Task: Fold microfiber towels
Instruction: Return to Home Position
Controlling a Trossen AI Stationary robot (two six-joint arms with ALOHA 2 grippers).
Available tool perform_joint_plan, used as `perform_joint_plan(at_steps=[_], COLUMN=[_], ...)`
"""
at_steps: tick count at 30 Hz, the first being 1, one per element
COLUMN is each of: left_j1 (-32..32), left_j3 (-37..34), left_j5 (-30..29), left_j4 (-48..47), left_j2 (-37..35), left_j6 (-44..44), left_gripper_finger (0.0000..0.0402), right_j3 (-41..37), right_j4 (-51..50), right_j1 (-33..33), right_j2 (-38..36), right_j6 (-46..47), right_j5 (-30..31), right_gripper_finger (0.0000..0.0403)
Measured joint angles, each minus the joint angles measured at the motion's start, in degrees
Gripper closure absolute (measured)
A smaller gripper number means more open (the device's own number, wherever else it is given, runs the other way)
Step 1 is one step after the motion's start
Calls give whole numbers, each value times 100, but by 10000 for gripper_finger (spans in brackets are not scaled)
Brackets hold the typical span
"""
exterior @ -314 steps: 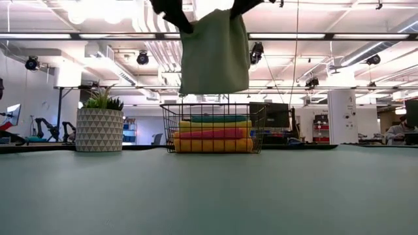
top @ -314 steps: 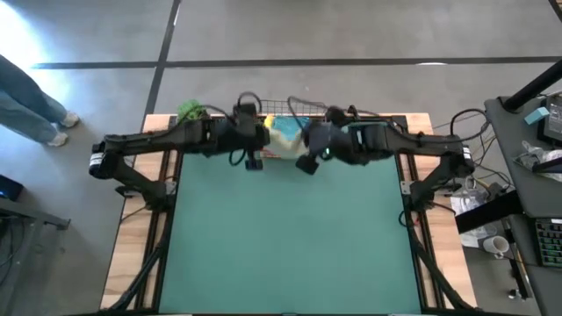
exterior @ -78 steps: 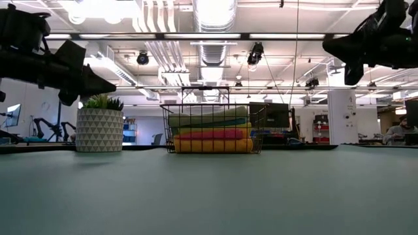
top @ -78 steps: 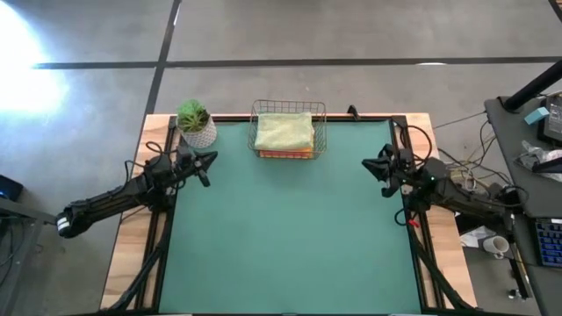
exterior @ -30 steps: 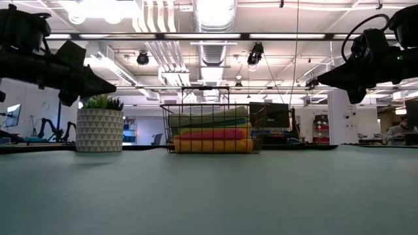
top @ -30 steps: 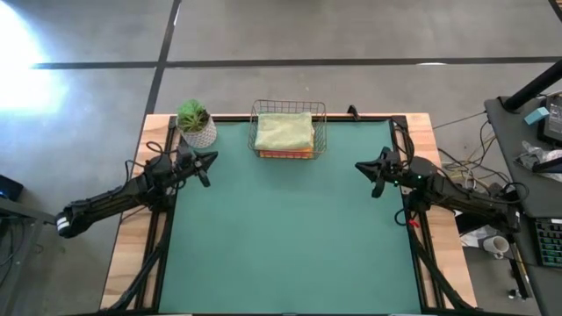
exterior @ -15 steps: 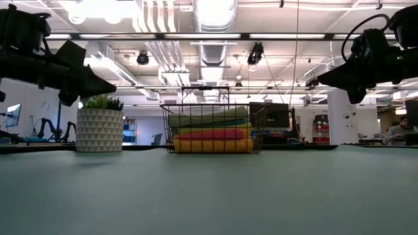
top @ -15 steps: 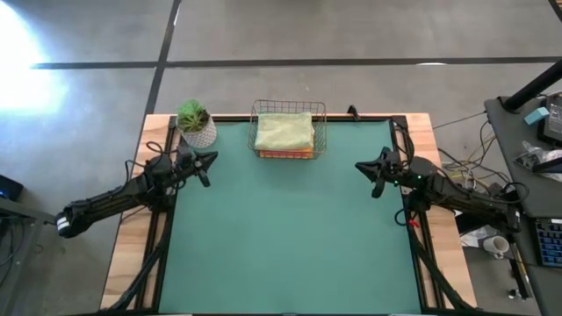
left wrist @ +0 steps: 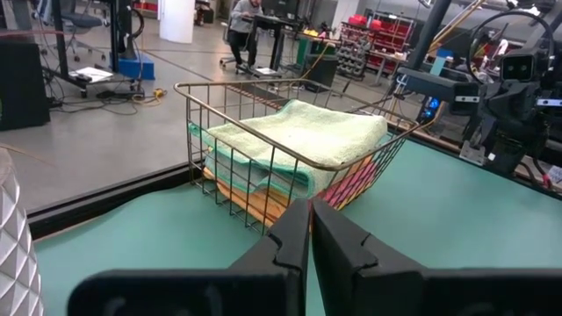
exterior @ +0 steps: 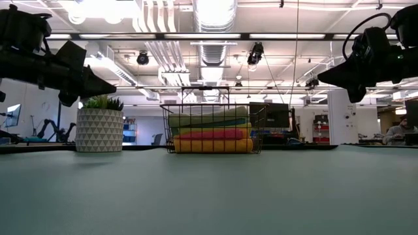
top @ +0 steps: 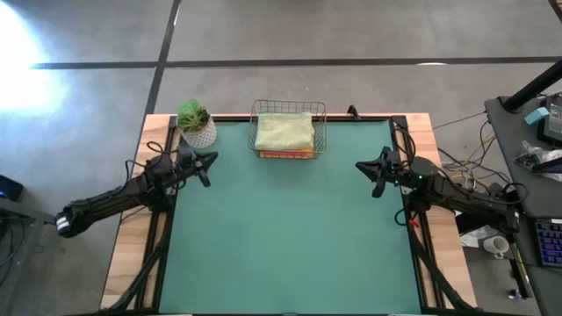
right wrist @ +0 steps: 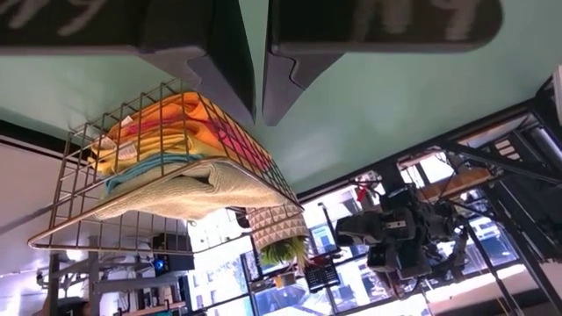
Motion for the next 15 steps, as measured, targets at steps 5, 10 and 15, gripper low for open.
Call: perform_joint_plan(at_steps=[5, 10, 15], left_j1=[0, 2, 2], left_j3=[1, -1, 1], left_j5=[-1, 0, 2], left_j4=[0, 0, 2], left_j2=[-2, -2, -4], left_j6=[2, 1, 0], left_gripper_finger=[401, 401, 401], right_j3=[-19, -73, -76], right_j4=[37, 198, 238], right_j1=[0, 0, 0], right_j2=[-36, -125, -144], right_j6=[0, 0, 0], right_j5=[-2, -8, -17], right_gripper_finger=[385, 385, 385])
